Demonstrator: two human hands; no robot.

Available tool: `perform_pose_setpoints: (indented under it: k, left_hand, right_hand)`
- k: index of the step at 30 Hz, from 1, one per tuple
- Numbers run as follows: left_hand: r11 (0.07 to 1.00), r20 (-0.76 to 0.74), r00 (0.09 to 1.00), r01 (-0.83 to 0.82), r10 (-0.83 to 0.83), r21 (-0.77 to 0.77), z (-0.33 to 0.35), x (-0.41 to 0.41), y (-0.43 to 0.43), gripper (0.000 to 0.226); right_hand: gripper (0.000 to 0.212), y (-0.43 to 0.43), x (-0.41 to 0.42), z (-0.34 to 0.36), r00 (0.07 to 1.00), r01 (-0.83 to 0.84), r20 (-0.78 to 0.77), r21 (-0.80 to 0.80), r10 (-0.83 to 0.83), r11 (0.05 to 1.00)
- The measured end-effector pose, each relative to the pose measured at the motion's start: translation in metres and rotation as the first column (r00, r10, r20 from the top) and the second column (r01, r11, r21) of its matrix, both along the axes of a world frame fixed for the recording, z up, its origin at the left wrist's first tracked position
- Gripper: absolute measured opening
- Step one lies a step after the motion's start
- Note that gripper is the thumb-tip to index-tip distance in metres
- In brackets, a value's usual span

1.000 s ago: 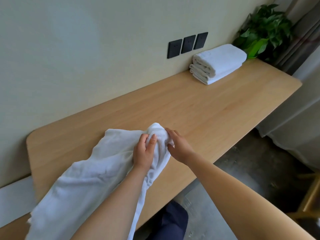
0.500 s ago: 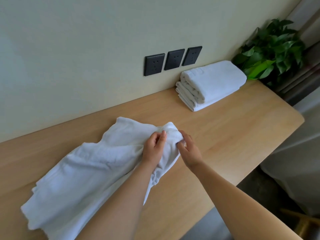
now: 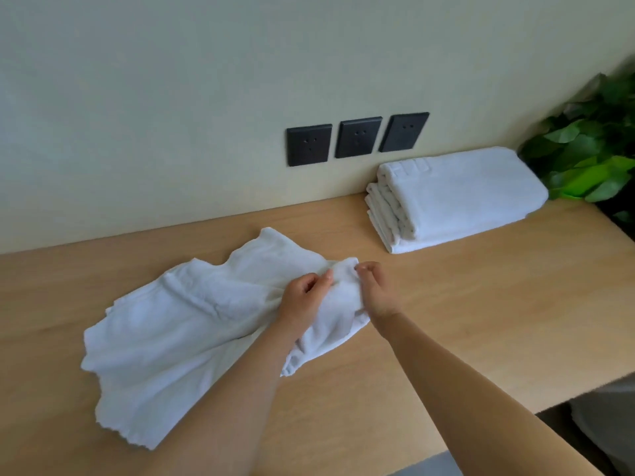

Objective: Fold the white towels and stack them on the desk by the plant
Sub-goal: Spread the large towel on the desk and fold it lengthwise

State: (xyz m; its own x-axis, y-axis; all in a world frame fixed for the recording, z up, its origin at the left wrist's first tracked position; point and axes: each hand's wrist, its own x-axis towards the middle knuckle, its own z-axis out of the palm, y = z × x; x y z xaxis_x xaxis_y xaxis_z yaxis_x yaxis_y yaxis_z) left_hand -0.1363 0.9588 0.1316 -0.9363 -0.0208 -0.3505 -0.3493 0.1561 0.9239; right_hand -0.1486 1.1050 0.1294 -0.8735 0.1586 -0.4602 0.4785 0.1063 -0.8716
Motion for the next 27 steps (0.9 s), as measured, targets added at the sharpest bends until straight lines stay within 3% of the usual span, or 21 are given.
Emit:
perform_pose_setpoints:
  k: [2,4,5,7,9,11,12,15,17,20,23,25,27]
  left_hand:
    - [0.994,0.125,0.988,0.099,-0.094,-0.037,0.007,-0.005,-0.008,0.044]
    - [0.979,0.255,0.949,0.200,-0.184,-0.038,0.011,-0.010,-0.018,0.045]
    - [0.980,0.273,0.948,0.186,-0.162,-0.068,0.012,-0.011,-0.022,0.044]
    - [0.969,0.156,0.986,-0.021,0.061,-0.244,0.011,-0.009,-0.029,0.030]
    - [0.798,-0.031,0.958,-0.254,0.284,-0.546,0.007,-0.003,-0.033,0.027]
    - [0.638,-0.039,0.950,-0.237,0.308,-0.732,0.001,0.006,-0.038,0.045]
    - [0.630,0.037,0.959,-0.156,0.281,-0.761,-0.003,0.010,-0.041,0.051]
    - [0.643,0.172,0.972,0.029,0.160,-0.765,-0.013,0.021,-0.043,0.052]
    - [0.682,0.091,0.981,-0.051,0.170,-0.729,-0.019,0.024,-0.044,0.048]
    - [0.770,-0.085,0.946,-0.304,0.312,-0.561,-0.021,0.023,-0.049,0.041]
    - [0.736,-0.186,0.917,-0.395,0.352,-0.550,-0.031,0.027,-0.063,0.039]
    - [0.704,-0.195,0.942,-0.335,0.274,-0.626,-0.041,0.031,-0.070,0.040]
    - [0.668,-0.195,0.963,-0.270,0.188,-0.694,-0.047,0.032,-0.073,0.053]
  right_hand:
    - [0.014,0.004,-0.014,-0.001,0.995,-0.097,0.030,0.022,0.096,0.995]
    - [0.026,0.007,-0.031,-0.002,0.976,-0.205,0.084,0.015,0.203,0.979]
    - [0.037,0.007,-0.039,-0.002,0.957,-0.264,0.124,0.017,0.260,0.964]
    - [0.056,0.003,-0.052,0.000,0.906,-0.385,0.199,0.013,0.375,0.923]
    - [0.059,0.000,-0.059,-0.004,0.859,-0.453,0.261,-0.018,0.441,0.891]
    - [0.049,0.001,-0.062,-0.013,0.830,-0.471,0.313,-0.048,0.461,0.881]
    - [0.045,0.003,-0.064,-0.016,0.823,-0.457,0.346,-0.065,0.450,0.887]
    - [0.042,0.006,-0.069,-0.017,0.750,-0.511,0.459,-0.055,0.476,0.858]
    - [0.042,-0.002,-0.075,-0.018,0.679,-0.654,0.495,0.074,0.542,0.753]
    - [0.052,-0.025,-0.078,-0.020,0.687,-0.711,0.437,0.237,0.580,0.662]
    - [0.070,-0.041,-0.083,-0.025,0.669,-0.735,0.442,0.273,0.597,0.621]
    - [0.096,-0.051,-0.085,-0.021,0.621,-0.769,0.519,0.262,0.587,0.583]
    - [0.099,-0.064,-0.083,-0.008,0.532,-0.816,0.612,0.189,0.584,0.546]
